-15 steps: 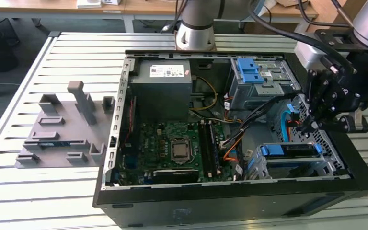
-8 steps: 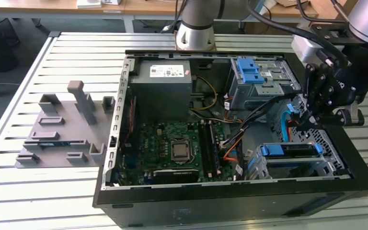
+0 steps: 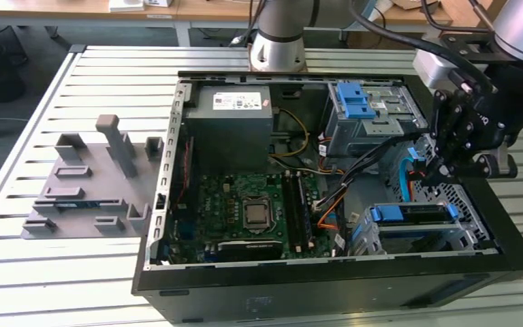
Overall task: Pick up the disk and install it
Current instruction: 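Insert the first disk wire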
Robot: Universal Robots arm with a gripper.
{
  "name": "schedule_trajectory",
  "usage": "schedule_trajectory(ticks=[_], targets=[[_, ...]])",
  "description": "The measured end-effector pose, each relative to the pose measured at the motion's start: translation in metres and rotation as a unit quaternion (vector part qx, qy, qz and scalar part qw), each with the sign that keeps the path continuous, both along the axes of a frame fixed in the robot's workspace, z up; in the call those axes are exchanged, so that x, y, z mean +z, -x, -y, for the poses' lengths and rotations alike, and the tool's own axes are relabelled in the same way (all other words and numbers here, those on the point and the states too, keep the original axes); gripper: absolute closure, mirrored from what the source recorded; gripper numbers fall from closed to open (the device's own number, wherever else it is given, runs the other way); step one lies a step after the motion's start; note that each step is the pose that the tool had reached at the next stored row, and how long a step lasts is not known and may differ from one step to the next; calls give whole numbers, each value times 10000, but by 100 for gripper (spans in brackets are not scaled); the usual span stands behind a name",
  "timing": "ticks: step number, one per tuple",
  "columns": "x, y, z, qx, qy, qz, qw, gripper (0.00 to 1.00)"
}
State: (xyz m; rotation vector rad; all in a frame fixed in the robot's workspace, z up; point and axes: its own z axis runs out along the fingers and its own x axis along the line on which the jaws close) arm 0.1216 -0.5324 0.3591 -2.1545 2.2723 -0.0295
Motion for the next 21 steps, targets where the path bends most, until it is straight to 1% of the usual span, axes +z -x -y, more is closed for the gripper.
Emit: schedule_trajectory(ticks=[1, 2, 6, 7, 13, 17, 20, 21], targets=[[-3, 1, 0, -1, 1, 12, 10000, 89], [-6, 3, 0, 0, 1, 20, 10000, 82], [-22, 12, 0, 0, 1, 49, 10000, 81], [-26, 15, 0, 1, 1, 53, 10000, 75], [-65, 25, 0, 1, 1, 83, 10000, 75], [-95, 26, 0, 1, 2, 93, 10000, 75], [-105, 26, 0, 0, 2, 96, 10000, 75], [-106, 25, 1, 0, 2, 96, 10000, 76]])
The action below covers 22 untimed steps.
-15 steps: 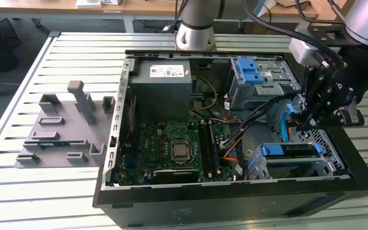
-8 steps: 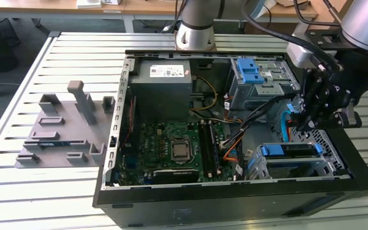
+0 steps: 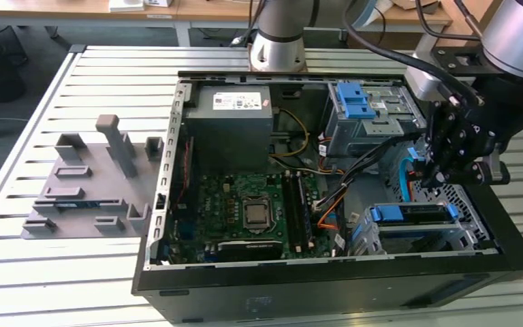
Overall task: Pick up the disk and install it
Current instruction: 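Insert the first disk wire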
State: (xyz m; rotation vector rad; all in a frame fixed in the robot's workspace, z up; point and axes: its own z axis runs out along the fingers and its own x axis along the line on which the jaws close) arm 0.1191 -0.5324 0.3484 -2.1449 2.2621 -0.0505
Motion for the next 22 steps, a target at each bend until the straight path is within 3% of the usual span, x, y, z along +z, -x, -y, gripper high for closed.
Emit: schedule_trajectory(ticks=[1, 2, 7, 9, 11, 19, 22], targets=[[-1, -5, 0, 0, -1, 0, 10000, 76], [-1, -10, 0, -1, -1, 0, 10000, 83], [-3, -25, 1, -2, 3, -3, 10000, 83], [-5, -27, 1, -5, 31, -4, 10000, 83], [-6, -28, 1, -13, 99, -4, 9999, 83], [-12, -28, 2, -89, 520, -4, 9986, 83], [-13, -27, 2, -107, 526, -5, 9986, 83]])
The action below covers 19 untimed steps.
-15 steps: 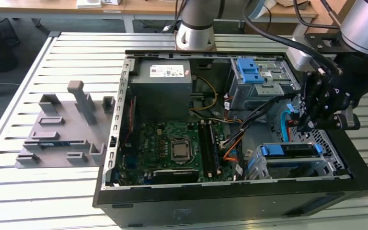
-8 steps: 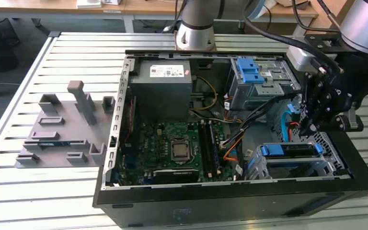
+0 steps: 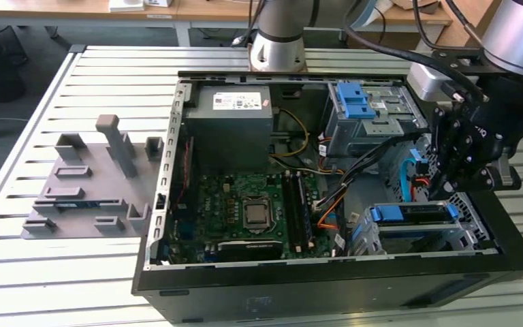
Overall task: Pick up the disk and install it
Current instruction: 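Insert the first disk wire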
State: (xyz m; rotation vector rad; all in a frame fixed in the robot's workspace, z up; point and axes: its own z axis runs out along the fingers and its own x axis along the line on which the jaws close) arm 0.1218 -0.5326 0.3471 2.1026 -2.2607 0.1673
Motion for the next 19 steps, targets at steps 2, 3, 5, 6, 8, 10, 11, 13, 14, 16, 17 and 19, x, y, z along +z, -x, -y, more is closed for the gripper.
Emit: schedule_trajectory(ticks=[2, 3, 5, 6, 8, 10, 11, 13, 14, 16, 17, 19], targets=[[-1, 0, -1, 0, 0, 0, 10000, 83], [0, 0, -1, 0, 0, 0, 10000, 83], [-1, 0, -1, 0, 0, -3, 10000, 83], [-1, -1, -1, -1, 0, -12, 10000, 83], [-1, -3, -1, -2, -2, -55, 10000, 83], [-1, -7, -1, -6, -6, -100, 9999, 83], [-2, -7, -1, -8, -6, -107, 9999, 83], [-2, -7, -1, -9, -7, -107, 9999, 83], [-3, -7, -1, -9, -6, -107, 9999, 83], [-12, -7, 4, -11, -7, -107, 9999, 83], [-18, -8, 8, -13, -6, -107, 9999, 83], [-33, -7, 21, -19, -6, -107, 9999, 83]])
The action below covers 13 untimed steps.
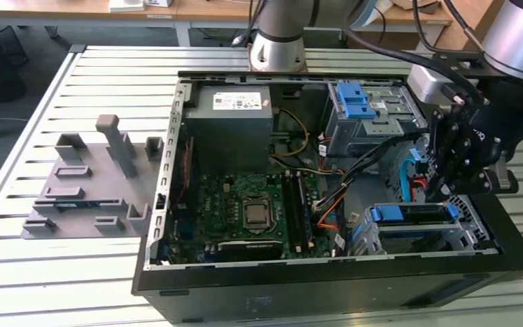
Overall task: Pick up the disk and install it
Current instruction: 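Insert the first disk wire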
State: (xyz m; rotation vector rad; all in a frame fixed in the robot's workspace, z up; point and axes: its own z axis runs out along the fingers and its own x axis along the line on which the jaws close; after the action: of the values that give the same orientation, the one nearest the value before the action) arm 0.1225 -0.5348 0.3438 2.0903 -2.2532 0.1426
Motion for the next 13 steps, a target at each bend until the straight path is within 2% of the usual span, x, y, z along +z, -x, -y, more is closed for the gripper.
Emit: schedule_trajectory(ticks=[7, 13], targets=[[-52, -1, 34, -32, -7, -5, 10000, 83], [-94, -11, 39, -40, -9, -14, 10000, 83]])
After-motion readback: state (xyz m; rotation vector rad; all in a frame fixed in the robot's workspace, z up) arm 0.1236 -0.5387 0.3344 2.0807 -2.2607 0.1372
